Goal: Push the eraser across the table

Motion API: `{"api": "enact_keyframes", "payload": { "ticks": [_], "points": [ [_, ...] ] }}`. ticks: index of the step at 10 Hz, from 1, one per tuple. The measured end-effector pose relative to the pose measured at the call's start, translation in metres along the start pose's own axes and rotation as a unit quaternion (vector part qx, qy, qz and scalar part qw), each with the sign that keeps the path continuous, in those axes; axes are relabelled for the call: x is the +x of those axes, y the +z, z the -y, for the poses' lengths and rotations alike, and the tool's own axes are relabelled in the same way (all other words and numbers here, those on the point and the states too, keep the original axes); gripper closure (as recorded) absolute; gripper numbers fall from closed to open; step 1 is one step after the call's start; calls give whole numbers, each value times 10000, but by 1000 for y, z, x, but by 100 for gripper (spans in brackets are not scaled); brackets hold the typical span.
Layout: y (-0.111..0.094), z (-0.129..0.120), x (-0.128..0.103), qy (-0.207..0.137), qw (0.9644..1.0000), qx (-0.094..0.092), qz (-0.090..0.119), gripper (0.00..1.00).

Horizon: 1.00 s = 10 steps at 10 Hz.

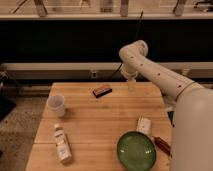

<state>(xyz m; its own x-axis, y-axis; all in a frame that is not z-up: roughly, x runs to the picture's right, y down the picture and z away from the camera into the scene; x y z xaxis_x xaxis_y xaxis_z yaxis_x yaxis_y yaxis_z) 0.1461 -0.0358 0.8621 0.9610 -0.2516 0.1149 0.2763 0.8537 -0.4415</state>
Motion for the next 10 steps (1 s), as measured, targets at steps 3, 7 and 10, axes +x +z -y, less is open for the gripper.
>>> {"api": "enact_keyframes", "payload": {
  "ticks": [3,7,10],
  "points": [
    [4,0,2,59,10000,-6,9,46],
    [10,3,8,128,9999,-3,78,83],
    [21,5,10,178,9997,-6,161,96]
  ]
}}
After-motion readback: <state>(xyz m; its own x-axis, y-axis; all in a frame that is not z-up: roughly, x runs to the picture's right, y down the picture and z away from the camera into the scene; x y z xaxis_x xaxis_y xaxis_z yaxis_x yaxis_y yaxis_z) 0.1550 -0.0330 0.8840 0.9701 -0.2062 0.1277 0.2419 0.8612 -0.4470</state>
